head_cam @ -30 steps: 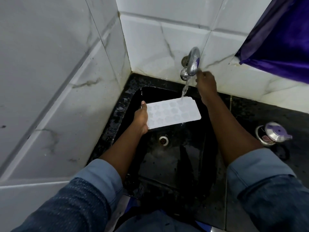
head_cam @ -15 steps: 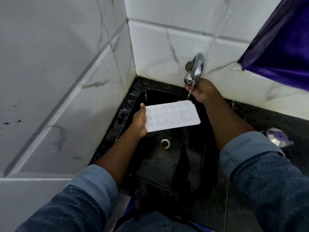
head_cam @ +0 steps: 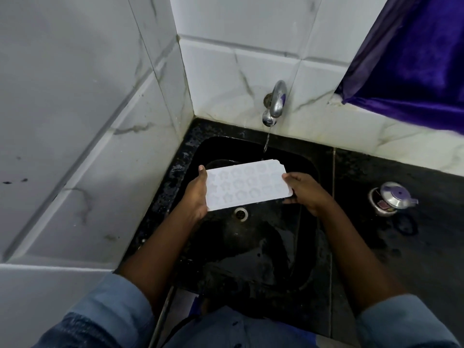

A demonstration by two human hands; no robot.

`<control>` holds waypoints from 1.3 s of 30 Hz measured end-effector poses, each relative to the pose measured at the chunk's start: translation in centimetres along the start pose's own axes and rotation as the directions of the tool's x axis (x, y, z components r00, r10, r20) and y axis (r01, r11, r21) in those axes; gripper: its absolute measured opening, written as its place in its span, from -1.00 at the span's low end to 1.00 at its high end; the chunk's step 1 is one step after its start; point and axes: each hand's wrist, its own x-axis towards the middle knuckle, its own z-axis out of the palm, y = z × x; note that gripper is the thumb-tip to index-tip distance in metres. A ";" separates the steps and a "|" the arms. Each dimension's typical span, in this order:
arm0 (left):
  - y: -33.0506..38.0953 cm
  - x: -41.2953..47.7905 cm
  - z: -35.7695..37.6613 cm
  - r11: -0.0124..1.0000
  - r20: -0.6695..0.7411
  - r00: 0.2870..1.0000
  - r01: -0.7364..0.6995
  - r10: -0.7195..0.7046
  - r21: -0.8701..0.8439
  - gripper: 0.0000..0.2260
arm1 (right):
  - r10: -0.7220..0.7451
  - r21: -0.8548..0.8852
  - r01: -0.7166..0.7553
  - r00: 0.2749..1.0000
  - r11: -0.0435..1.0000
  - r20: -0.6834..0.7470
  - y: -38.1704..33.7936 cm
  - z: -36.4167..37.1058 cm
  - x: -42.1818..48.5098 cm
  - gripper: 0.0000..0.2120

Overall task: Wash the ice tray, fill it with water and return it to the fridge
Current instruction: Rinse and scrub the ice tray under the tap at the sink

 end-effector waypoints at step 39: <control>-3.3 -8.7 3.6 0.998 0.130 0.990 -0.058 0.054 0.025 -0.28 | -0.408 -0.584 0.277 0.907 0.763 -0.101 1.4 -1.2 -7.0 -0.56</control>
